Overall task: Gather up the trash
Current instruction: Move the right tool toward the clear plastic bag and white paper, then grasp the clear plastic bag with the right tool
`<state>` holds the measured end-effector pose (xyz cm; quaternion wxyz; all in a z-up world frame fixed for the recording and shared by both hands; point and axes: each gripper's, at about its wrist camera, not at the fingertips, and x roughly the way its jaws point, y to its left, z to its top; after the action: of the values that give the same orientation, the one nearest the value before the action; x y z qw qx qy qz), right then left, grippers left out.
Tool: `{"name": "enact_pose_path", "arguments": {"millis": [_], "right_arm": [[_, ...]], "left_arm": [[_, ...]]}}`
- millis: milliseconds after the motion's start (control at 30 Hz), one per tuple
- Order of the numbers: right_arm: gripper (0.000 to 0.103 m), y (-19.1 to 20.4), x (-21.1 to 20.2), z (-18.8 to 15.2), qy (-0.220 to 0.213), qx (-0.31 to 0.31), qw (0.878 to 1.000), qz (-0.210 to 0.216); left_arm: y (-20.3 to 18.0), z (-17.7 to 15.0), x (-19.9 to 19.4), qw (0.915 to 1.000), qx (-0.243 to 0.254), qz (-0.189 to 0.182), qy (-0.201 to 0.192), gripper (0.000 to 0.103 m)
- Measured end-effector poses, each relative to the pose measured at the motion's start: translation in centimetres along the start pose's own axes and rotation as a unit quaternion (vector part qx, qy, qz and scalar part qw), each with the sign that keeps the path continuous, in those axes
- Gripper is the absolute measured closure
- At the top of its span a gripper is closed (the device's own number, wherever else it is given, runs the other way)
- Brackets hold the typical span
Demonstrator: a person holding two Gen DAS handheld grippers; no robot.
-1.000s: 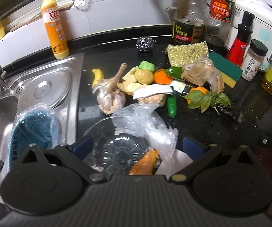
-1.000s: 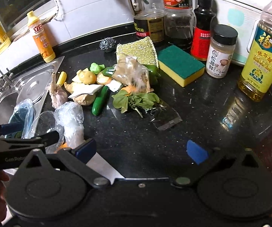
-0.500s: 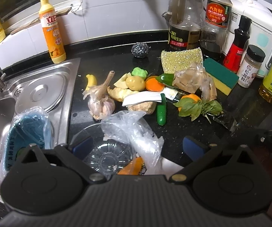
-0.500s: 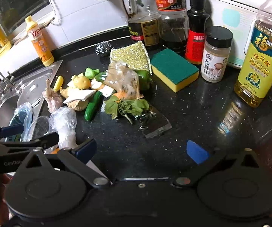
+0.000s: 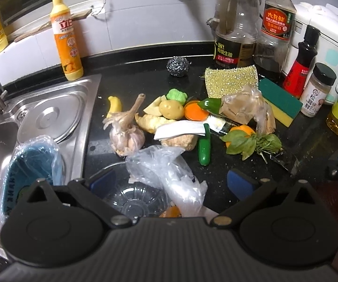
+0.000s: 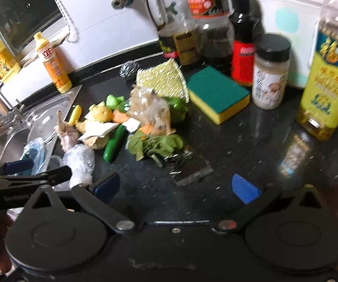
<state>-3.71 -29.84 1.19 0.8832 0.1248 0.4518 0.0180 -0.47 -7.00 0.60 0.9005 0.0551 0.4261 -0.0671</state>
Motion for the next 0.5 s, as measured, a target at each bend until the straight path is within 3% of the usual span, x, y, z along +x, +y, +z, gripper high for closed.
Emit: {"name": "enact_pose_path", "arguments": {"millis": [300, 400, 500], "right_arm": [[0.0, 1.2, 1.6, -0.4, 0.011, 0.006, 1.0, 0.008], [0.0, 1.2, 1.8, -0.5, 0.01, 0.012, 1.0, 0.008], [0.0, 1.3, 1.8, -0.5, 0.006, 0.014, 1.0, 0.012]], "left_arm": [[-0.5, 0.6, 1.2, 0.9991, 0.034, -0.027, 0.0, 0.032], [-0.9, 1.4, 2.1, 0.9974, 0.058, -0.043, 0.002, 0.033], [-1.2, 2.0, 4.1, 0.9957, 0.069, -0.044, 0.043, 0.035]]}}
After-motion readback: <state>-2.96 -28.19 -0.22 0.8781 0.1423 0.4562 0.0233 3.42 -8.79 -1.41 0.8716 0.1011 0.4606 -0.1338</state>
